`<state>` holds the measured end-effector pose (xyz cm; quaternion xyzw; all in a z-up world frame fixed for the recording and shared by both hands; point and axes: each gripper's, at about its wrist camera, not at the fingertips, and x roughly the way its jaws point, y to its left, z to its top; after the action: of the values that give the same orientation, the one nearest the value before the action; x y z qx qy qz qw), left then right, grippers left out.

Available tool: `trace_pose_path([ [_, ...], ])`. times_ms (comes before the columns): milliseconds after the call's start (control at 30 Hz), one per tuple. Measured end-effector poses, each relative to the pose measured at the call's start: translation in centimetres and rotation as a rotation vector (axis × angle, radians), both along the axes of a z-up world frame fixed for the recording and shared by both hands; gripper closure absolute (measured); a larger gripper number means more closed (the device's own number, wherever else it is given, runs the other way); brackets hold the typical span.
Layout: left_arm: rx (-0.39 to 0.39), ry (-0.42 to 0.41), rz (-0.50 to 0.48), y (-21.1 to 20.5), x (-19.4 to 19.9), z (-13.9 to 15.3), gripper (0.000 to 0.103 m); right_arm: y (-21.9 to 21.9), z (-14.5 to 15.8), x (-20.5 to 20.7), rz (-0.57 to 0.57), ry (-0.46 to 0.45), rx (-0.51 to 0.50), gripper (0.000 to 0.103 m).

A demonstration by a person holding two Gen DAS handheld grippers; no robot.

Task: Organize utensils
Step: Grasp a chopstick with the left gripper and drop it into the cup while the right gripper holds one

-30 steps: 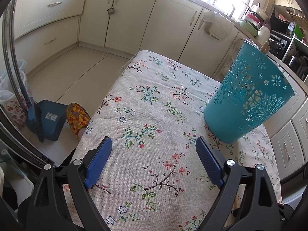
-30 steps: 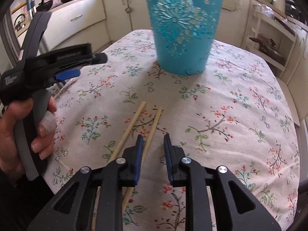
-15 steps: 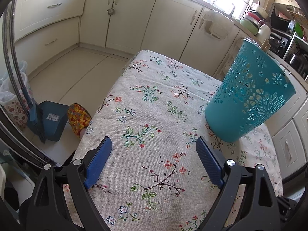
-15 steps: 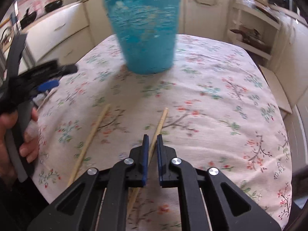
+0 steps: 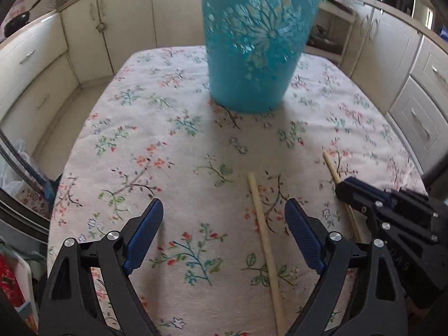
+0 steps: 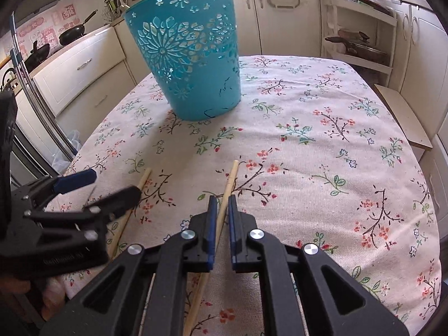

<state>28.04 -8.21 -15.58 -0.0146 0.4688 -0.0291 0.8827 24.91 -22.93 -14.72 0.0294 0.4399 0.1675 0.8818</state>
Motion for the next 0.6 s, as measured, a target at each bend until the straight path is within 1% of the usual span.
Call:
trace_pose_path([
  [33, 0.022, -0.006, -0.005, -0.3, -0.1, -0.1, 0.030, 0.0, 0.0, 0.0, 0.000, 0.001, 0.002, 0.095],
  [67, 0.038, -0.017, -0.020, -0.5, -0.2, -0.1, 0.039, 0.0, 0.0, 0.0, -0.001, 0.002, 0.005, 0.095],
  [100, 0.044, -0.022, -0.030, -0.7, -0.3, 0.0, 0.044, -0.1, 0.0, 0.0, -0.002, 0.002, 0.008, 0.095],
  [167, 0.031, -0.018, -0.049, -0.8, -0.1, 0.3, 0.072, -0.2, 0.0, 0.0, -0.002, 0.004, 0.014, 0.095],
  [233, 0.008, 0.009, -0.064, -0.7, 0.4, 0.5, 0.082, -0.2, 0.0, 0.0, 0.004, 0.008, 0.017, 0.093],
  [300, -0.003, 0.042, -0.077, -0.6, 0.8, 0.6, 0.083, -0.1, 0.1, 0.0, 0.018, 0.013, 0.011, 0.091],
  [367, 0.028, 0.066, -0.108, -1.0, 1.2, 0.6, 0.081, 0.0, 0.1, 0.0, 0.024, 0.011, 0.011, 0.088],
  [433, 0.058, 0.077, -0.125, -1.5, 1.5, 0.6, 0.081, 0.1, 0.0, -0.2, 0.026, 0.003, 0.014, 0.086],
  [467, 0.049, 0.079, -0.137, -1.6, 1.6, 0.6, 0.093, 0.1, 0.0, -0.3, 0.026, -0.001, 0.016, 0.086],
  [533, 0.040, 0.077, -0.154, -1.9, 1.6, 0.6, 0.098, -0.1, -0.1, -0.3, 0.026, -0.001, 0.025, 0.085],
  [567, 0.036, 0.076, -0.160, -1.9, 1.5, 0.6, 0.098, -0.2, -0.1, -0.3, 0.026, 0.000, 0.032, 0.085],
  [600, 0.011, 0.079, -0.162, -1.7, 1.5, 0.6, 0.098, -0.3, -0.1, -0.3, 0.026, 0.001, 0.038, 0.085],
])
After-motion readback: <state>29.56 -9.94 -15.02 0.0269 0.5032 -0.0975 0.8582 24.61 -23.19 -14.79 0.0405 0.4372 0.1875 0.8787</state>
